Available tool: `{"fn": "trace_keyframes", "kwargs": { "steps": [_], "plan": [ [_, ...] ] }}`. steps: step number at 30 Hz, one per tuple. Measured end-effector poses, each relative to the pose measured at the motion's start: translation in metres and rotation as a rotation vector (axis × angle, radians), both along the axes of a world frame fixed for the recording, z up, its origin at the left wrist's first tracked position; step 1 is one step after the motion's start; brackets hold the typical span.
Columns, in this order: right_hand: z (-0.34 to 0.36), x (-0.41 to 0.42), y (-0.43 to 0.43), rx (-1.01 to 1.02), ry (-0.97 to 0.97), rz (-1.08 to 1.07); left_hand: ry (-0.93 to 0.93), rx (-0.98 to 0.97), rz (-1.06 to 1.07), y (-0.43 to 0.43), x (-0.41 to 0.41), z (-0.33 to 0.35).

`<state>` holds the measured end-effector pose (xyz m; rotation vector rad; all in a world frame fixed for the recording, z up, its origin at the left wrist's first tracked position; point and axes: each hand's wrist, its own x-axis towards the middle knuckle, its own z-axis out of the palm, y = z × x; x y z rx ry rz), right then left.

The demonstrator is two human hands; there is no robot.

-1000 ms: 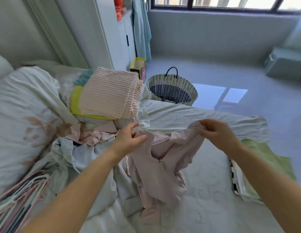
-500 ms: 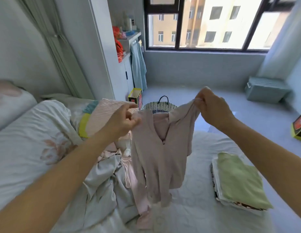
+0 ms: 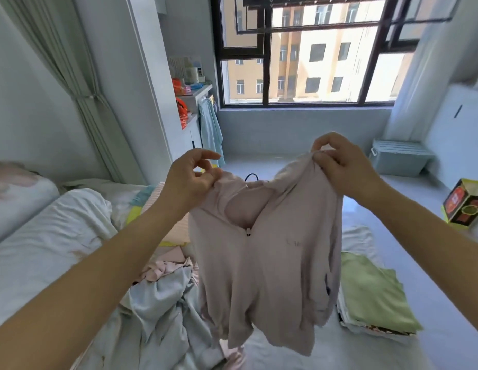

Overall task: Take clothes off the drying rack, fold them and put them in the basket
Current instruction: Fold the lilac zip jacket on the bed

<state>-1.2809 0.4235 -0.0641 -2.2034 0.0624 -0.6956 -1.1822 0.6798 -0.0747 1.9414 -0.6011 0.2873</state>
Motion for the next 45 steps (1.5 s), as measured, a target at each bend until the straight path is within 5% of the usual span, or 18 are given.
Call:
{"fn": "trace_keyframes", "kwargs": {
  "steps": [6,13,17,22,34,45],
  "plan": [
    [0.009,-0.063,0.025,0.119,0.160,0.285,0.017,0.035,-0.158,0.030,-0.042,0.017],
    [-0.005,-0.029,0.002,0.083,0.418,0.191,0.026,0.175,-0.209,0.006,-0.016,0.004],
    [-0.088,0.023,-0.016,0.048,0.558,0.066,0.142,0.366,-0.181,-0.029,0.032,-0.081],
    [-0.211,0.076,-0.031,0.209,0.519,-0.187,0.275,0.383,-0.003,-0.056,0.083,-0.196],
    [-0.475,0.003,-0.009,0.037,1.162,-0.128,0.625,0.765,-0.079,-0.015,0.055,-0.439],
    [-0.604,0.112,0.025,0.019,0.787,-0.254,0.535,0.888,-0.330,-0.071,0.048,-0.584]
  ]
}}
